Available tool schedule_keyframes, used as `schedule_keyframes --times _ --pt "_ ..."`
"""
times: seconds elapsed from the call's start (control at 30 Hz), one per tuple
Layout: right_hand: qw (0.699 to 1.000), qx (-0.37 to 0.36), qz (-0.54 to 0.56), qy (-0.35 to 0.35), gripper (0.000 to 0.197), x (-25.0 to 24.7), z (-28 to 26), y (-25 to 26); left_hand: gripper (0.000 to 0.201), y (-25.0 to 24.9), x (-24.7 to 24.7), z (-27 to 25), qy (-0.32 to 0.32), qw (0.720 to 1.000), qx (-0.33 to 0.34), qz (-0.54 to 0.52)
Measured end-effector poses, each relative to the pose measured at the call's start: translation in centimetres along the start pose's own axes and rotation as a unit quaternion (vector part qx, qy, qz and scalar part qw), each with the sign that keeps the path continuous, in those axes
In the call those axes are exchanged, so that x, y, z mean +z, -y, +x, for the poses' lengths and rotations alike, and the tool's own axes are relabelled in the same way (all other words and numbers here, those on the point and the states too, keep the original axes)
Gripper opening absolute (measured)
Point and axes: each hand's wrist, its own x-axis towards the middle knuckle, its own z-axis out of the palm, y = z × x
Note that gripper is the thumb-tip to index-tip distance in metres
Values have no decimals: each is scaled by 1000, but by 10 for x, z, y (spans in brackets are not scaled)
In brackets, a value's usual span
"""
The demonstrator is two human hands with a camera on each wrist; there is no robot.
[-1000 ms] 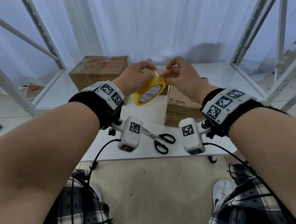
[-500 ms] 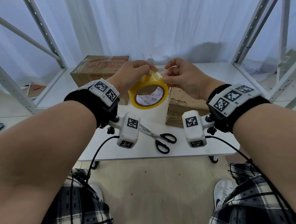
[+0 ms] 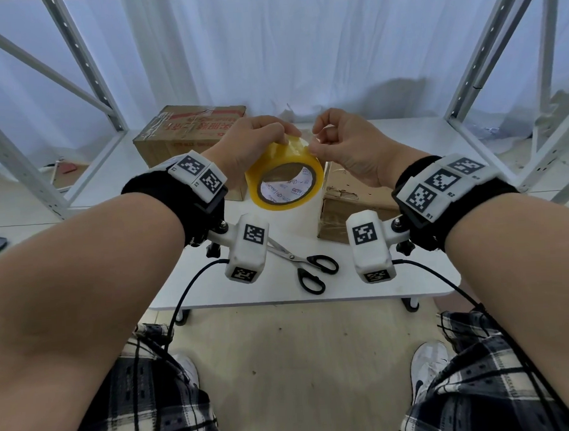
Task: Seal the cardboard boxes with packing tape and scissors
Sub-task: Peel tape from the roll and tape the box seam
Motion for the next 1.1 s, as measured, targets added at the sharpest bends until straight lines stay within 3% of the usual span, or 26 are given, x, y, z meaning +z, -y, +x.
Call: schedule_keyframes --times 0.2,0.37,0.57,0.67,0.73,0.83,0.9,1.0,1.1 --pt "998 -20 -51 -33 25 8 0 2 19 -1 1 0 -22 1000 -7 1" --pt "999 12 -12 -32 15 8 2 3 10 1 -1 5 -28 1000 3 12" --pt "998 -1 2 -63 17 10 1 1 16 3 5 5 1 998 33 58" --pt "997 5 14 -71 33 11 0 3 14 2 6 4 -6 998 34 51" --pt "996 16 47 -79 58 9 0 3 13 2 4 5 -10 998 36 47" --pt "998 47 42 3 94 4 -3 1 16 2 0 4 -11 999 38 22" --pt "997 57 -11 49 80 4 -6 0 16 1 -3 3 -9 999 36 -15" --pt "997 40 -66 3 53 3 -7 -2 10 0 -4 2 0 999 47 -12" --pt "984 22 -172 -38 46 4 -7 -5 12 0 -5 6 -29 996 70 52"
